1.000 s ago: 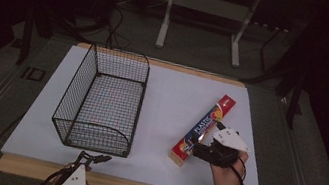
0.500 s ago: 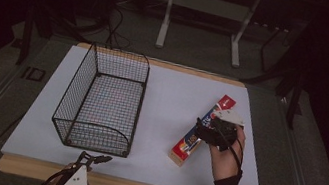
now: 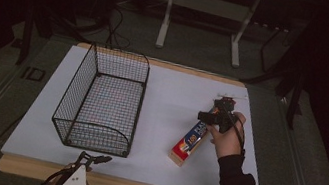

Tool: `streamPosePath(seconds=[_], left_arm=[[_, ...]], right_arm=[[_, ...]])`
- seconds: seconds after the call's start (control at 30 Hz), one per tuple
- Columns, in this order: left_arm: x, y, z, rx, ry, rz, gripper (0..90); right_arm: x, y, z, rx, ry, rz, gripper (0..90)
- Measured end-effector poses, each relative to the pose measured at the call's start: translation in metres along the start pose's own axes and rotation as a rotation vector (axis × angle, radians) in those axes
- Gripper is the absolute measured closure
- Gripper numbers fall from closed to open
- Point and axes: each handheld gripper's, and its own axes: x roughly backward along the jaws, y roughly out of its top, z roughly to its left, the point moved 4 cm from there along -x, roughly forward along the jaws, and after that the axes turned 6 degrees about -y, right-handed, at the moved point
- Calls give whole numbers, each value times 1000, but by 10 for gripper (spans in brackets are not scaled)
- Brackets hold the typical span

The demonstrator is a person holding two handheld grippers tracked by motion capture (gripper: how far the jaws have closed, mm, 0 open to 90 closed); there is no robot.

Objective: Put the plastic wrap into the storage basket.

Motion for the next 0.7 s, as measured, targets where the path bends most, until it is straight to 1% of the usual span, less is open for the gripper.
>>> streamPosePath(seconds=[0.07, 0.13, 0.2, 0.3, 0.4, 0.43, 0.47, 0.5, 0.53, 0.57, 0.63, 0.7], left_arm=[[0, 0, 0, 0, 0, -1, 1], [0, 0, 0, 1, -2, 0, 1], [0, -1, 0, 3, -9, 4, 1], [-1, -1, -1, -1, -14, 11, 1], [-1, -1, -1, -3, -14, 9, 1], [-1, -1, -1, -3, -14, 9, 1], [0, -1, -1, -4, -12, 8, 1], [0, -1, -1, -2, -14, 7, 1], [0, -1, -1, -2, -13, 8, 1], [0, -1, -1, -2, -13, 8, 1], [0, -1, -1, -2, -16, 9, 1], [0, -1, -2, -4, -16, 8, 1]], right_arm=[[-5, 7, -4, -30, -21, 29, 172], [-9, 13, -7, -63, -26, 57, 163], [-14, 19, -8, -55, -35, 79, 126], [-21, 25, -8, -66, -59, 105, 126], [-26, 29, -12, -126, -79, 125, 127], [-26, 29, -12, -126, -79, 125, 127], [-29, 30, -14, -146, -105, 131, 128], [-33, 30, -16, -176, -115, 145, 129], [-39, 28, -17, -208, -105, 174, 132], [-39, 28, -17, -208, -105, 174, 132], [-43, 26, -18, -246, -101, 175, 133], [-47, 24, -20, -262, -109, 179, 133]])
